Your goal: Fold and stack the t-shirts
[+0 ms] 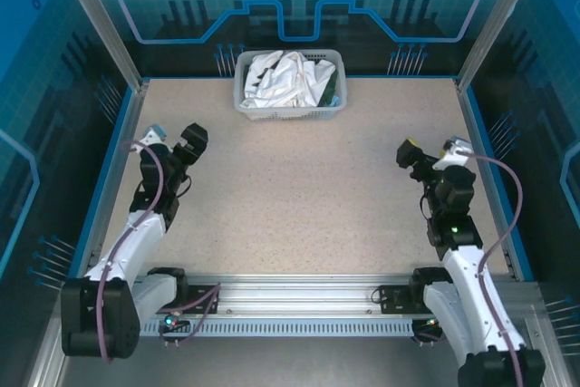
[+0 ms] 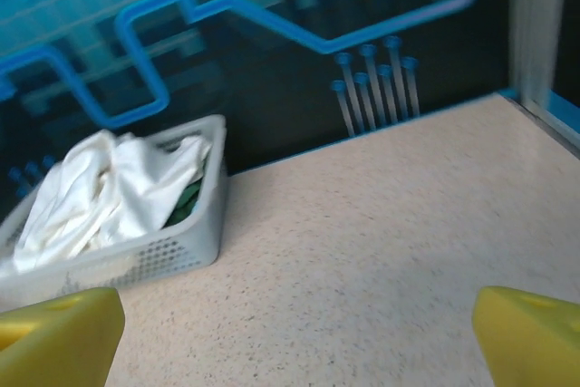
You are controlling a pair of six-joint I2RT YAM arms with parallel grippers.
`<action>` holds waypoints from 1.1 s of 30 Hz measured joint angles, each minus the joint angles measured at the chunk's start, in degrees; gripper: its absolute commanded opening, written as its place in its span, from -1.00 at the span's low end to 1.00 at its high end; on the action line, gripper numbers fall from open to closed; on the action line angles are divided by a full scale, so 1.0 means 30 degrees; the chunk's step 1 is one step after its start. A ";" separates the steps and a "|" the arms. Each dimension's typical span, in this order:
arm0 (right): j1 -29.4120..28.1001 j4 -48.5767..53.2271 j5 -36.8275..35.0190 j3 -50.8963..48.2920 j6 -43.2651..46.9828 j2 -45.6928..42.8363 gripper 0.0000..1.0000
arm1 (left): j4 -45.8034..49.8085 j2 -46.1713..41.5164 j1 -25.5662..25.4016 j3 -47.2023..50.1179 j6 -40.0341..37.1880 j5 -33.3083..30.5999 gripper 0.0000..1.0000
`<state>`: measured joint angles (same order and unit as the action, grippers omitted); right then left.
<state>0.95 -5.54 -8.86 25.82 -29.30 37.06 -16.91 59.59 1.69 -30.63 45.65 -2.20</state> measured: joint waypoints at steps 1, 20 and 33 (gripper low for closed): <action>0.0240 0.0299 0.0335 -0.0153 -0.0437 -0.0124 1.00 | 0.0576 0.0423 -0.0087 -0.0481 0.0204 0.0109 0.98; -1.0477 0.2033 0.1909 0.6666 0.0925 1.3806 0.78 | 1.7493 2.3110 -0.7876 -3.1620 -0.5377 -0.1056 0.96; -1.0593 -0.0102 0.3271 0.6149 0.0714 1.4994 0.75 | 1.8593 3.0600 -0.8014 -3.9576 -0.8867 -0.5129 0.09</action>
<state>-30.83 -5.85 0.95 44.27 -27.16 82.04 38.87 151.39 -22.35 -149.36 19.05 -17.58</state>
